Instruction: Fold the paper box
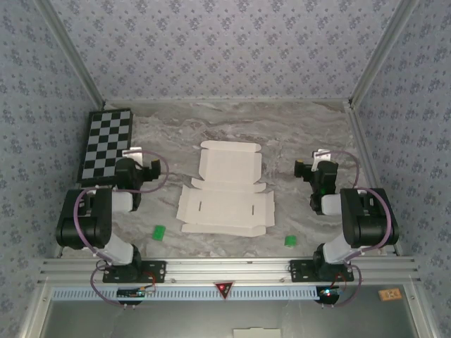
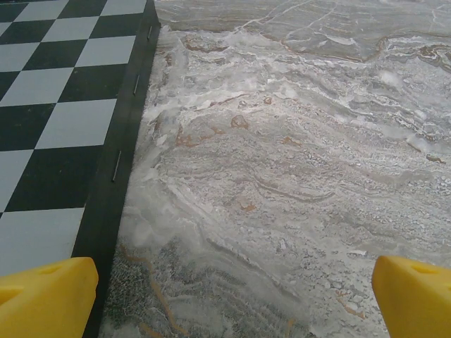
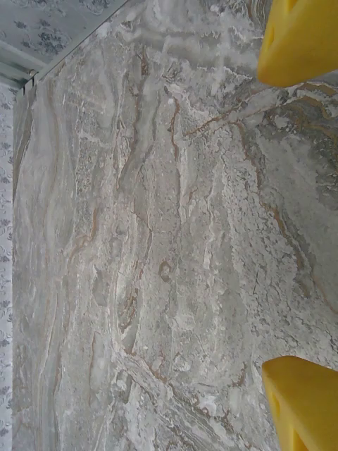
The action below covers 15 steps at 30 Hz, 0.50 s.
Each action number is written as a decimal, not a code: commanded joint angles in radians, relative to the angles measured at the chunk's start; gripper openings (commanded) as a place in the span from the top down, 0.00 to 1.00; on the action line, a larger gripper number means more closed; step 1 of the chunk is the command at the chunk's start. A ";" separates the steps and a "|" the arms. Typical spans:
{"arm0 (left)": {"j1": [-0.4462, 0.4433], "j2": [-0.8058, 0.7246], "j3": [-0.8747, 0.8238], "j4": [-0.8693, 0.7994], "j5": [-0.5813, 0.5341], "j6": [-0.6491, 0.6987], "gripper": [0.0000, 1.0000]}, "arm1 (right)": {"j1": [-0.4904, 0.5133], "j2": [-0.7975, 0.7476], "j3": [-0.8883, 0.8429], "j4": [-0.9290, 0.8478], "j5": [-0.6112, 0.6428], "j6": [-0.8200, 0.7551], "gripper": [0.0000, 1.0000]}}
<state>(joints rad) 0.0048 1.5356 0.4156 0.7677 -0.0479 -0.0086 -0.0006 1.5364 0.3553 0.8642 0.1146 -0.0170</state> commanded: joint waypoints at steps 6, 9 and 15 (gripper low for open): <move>0.006 0.001 0.000 0.044 0.018 -0.008 0.00 | -0.013 -0.001 0.025 -0.010 -0.049 -0.013 0.00; 0.007 0.001 0.002 0.043 0.018 -0.009 0.00 | -0.020 -0.001 0.029 -0.014 -0.064 -0.010 0.00; 0.009 0.002 0.001 0.042 0.021 -0.009 0.00 | -0.022 -0.001 0.029 -0.014 -0.064 -0.009 0.00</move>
<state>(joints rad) 0.0055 1.5356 0.4156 0.7677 -0.0444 -0.0086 -0.0154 1.5364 0.3637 0.8555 0.0624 -0.0170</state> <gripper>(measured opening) 0.998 0.993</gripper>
